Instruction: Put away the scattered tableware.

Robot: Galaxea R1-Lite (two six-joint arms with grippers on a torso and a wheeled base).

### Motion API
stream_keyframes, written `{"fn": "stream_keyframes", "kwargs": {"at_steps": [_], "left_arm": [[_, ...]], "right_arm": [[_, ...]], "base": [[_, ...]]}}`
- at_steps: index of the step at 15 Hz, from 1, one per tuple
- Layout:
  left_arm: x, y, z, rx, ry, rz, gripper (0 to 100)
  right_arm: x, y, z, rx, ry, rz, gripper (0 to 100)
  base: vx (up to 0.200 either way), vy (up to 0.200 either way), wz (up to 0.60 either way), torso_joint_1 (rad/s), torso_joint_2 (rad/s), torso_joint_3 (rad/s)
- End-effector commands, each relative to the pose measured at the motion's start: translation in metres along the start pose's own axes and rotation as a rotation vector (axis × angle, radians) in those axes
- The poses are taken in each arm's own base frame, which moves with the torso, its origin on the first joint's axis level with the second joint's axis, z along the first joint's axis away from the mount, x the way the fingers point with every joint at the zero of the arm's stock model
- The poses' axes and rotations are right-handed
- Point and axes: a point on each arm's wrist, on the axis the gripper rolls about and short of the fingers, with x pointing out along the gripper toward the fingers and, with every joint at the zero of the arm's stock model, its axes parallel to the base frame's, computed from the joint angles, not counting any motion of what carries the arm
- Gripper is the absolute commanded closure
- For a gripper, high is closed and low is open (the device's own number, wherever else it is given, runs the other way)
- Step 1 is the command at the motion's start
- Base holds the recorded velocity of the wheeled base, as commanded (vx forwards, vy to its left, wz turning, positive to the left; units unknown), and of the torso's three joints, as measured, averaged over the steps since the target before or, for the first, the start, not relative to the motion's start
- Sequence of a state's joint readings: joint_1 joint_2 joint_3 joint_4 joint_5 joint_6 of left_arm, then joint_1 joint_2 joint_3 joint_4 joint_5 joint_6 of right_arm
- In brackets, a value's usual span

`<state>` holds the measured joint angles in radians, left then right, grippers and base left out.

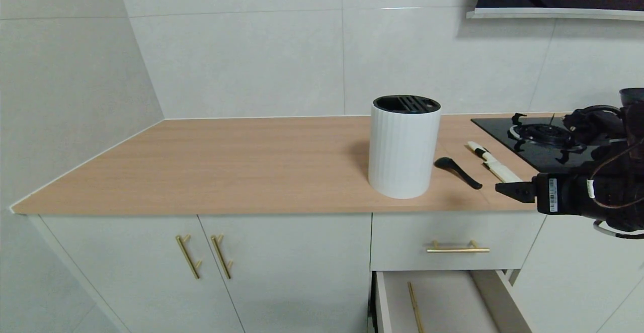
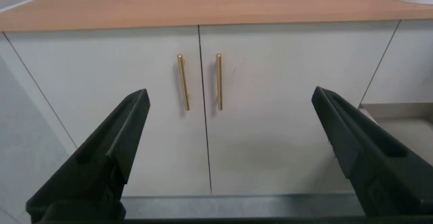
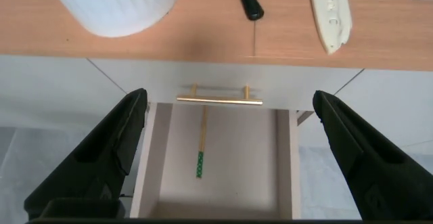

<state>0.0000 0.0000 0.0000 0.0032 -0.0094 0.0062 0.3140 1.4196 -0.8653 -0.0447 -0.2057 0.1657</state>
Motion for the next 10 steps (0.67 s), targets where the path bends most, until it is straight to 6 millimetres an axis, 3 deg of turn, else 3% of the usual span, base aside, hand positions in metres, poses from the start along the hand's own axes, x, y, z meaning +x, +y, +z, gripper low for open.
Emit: {"fn": "stream_keyframes", "kwargs": {"at_steps": [1, 6, 8, 10], "left_arm": [[0.000, 0.000, 0.000, 0.000, 0.000, -0.001, 0], [0.000, 0.000, 0.000, 0.000, 0.000, 0.000, 0], [0.000, 0.000, 0.000, 0.000, 0.000, 0.000, 0], [0.000, 0.000, 0.000, 0.000, 0.000, 0.000, 0]], "right_arm": [[0.020, 0.004, -0.001, -0.006, 0.011, -0.003, 0], [0.097, -0.013, 0.024, -0.057, -0.083, 0.023, 0], [0.116, -0.027, 0.039, -0.084, -0.107, 0.051, 0], [0.122, -0.031, 0.044, -0.093, -0.117, 0.090, 0]], "base": [[0.000, 0.000, 0.00, 0.000, 0.00, 0.000], [0.000, 0.000, 0.00, 0.000, 0.00, 0.000], [0.000, 0.000, 0.00, 0.000, 0.00, 0.000], [0.000, 0.000, 0.00, 0.000, 0.00, 0.000]]}}
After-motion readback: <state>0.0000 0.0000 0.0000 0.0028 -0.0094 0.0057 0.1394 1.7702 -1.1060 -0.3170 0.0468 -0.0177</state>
